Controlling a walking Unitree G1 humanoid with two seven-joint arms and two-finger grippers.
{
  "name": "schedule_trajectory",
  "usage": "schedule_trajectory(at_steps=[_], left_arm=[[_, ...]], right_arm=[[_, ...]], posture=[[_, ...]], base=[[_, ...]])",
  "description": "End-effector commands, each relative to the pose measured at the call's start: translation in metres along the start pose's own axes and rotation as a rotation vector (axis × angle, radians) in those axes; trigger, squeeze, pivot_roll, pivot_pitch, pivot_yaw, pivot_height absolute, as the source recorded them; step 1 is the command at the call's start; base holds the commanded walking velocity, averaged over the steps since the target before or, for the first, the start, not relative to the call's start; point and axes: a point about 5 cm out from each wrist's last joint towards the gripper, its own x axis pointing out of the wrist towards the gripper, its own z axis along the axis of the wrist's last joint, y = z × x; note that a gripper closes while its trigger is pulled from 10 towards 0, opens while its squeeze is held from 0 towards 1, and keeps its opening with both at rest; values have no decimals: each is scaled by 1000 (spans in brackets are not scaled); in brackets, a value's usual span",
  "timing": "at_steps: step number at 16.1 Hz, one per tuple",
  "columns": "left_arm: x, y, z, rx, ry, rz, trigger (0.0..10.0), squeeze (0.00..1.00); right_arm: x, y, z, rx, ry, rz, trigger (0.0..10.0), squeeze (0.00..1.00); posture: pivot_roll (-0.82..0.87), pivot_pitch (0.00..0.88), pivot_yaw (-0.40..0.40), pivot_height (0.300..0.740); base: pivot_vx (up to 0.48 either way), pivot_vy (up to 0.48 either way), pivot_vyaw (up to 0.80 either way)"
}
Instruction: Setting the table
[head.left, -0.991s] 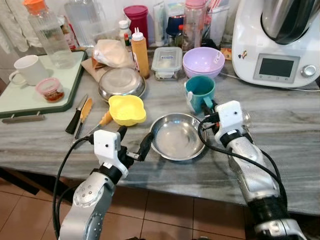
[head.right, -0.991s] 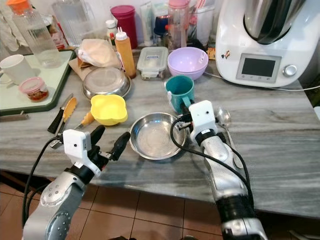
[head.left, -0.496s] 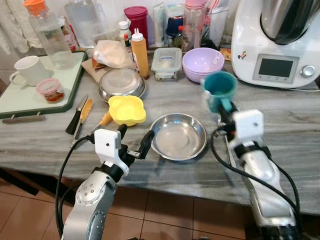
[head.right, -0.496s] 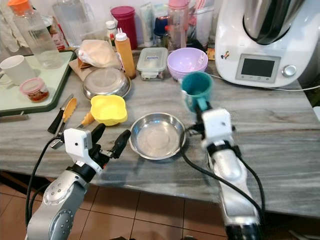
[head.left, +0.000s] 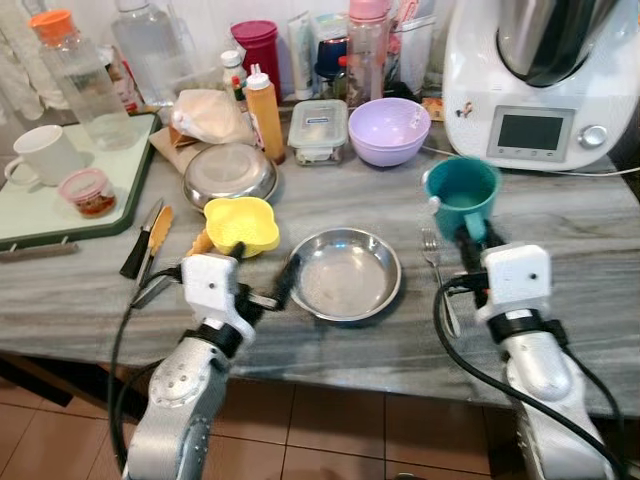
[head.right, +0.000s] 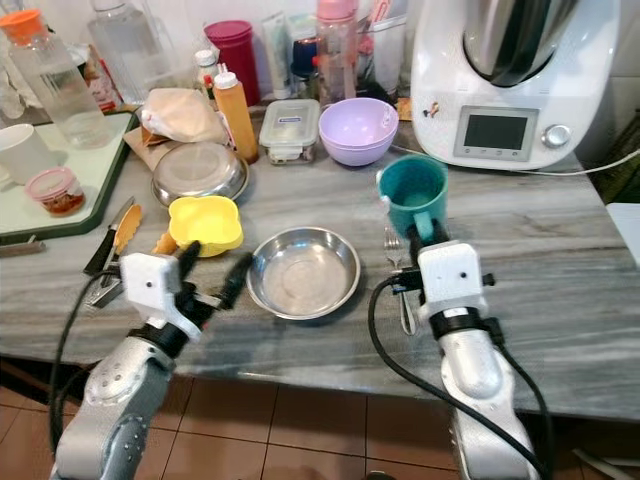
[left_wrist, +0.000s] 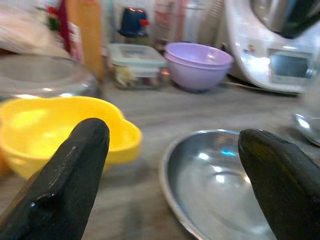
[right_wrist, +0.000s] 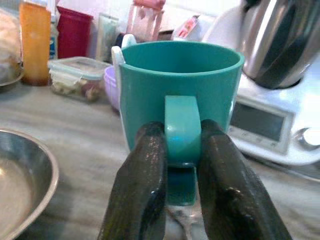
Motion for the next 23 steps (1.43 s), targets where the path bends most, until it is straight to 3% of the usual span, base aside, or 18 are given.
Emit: schedule_trajectory(at_steps=[1, 3, 6, 9, 15, 19, 23], left_arm=[[-1, 8, 2, 24, -10, 43, 10000, 0], [-2, 11, 0, 34, -6, 53, 10000, 0], [-1, 12, 0, 48, -9, 70, 10000, 0], [0, 12, -1, 62, 3, 104, 10000, 0], [-2, 22, 3, 104, -1, 181, 10000, 0], [-1, 20, 1, 116, -1, 185, 10000, 0], [-7, 22, -2, 107, 7, 228, 10000, 0]], right_arm=[[-8, -4, 5, -5, 2, -19, 10000, 0], [-29, -4, -4, -23, 62, -10, 10000, 0], [-35, -6, -5, -22, 80, -21, 10000, 0], [-22, -5, 5, 8, 50, -8, 10000, 0], [6, -6, 16, -49, -25, 139, 10000, 0], [19, 4, 18, -50, -36, 228, 10000, 0], [26, 11, 18, -10, -39, 212, 10000, 0]], posture=[[-231, 84, 111, 740], [-235, 89, 118, 740], [-247, 89, 125, 740], [-247, 95, 117, 740], [-232, 100, 100, 740], [-224, 93, 80, 740], [-197, 96, 66, 740]], base=[[0, 0, 0], [0, 0, 0], [0, 0, 0], [0, 0, 0], [0, 0, 0], [0, 0, 0], [0, 0, 600]])
